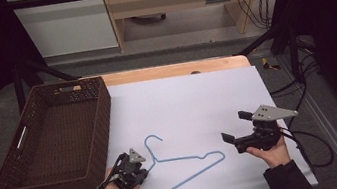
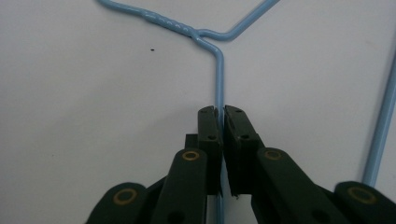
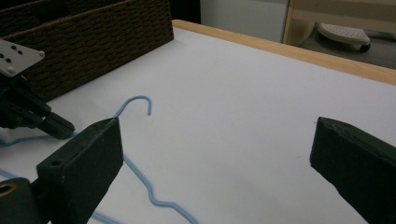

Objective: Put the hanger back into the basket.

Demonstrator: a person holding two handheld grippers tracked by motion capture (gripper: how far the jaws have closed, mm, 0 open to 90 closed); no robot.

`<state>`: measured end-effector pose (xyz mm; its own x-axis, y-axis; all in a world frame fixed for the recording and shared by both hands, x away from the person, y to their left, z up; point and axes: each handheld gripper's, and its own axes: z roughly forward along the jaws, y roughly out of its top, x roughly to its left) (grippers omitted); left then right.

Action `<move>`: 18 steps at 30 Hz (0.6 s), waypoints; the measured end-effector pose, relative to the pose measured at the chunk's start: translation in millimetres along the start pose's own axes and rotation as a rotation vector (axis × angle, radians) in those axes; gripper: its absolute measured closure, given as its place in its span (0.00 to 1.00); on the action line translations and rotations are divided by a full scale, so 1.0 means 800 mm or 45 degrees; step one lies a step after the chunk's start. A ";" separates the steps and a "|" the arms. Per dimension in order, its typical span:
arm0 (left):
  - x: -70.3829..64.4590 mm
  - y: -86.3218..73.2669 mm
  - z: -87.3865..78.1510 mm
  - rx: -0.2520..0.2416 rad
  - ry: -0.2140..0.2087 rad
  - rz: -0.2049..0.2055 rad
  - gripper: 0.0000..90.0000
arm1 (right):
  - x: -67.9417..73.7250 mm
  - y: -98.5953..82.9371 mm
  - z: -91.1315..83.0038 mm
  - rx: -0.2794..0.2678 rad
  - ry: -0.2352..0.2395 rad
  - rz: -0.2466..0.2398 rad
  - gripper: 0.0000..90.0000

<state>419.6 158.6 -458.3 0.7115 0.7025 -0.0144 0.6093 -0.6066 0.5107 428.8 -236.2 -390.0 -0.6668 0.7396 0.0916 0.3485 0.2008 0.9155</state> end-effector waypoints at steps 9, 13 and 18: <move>-0.001 0.003 0.000 0.023 -0.001 -0.007 0.96 | 0.003 0.000 0.006 0.015 0.013 -0.008 0.04; -0.002 0.004 0.000 0.032 0.010 -0.005 0.97 | 0.005 0.000 0.009 0.018 0.020 -0.010 0.04; -0.003 0.004 -0.001 0.026 0.022 0.006 0.97 | 0.010 0.000 0.015 0.037 0.036 -0.022 0.04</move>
<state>419.3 155.3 -456.3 0.7085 0.7057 0.0028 0.6131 -0.6174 0.4929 431.4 -223.0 -394.0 -0.6910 0.7175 0.0874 0.3556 0.2322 0.9053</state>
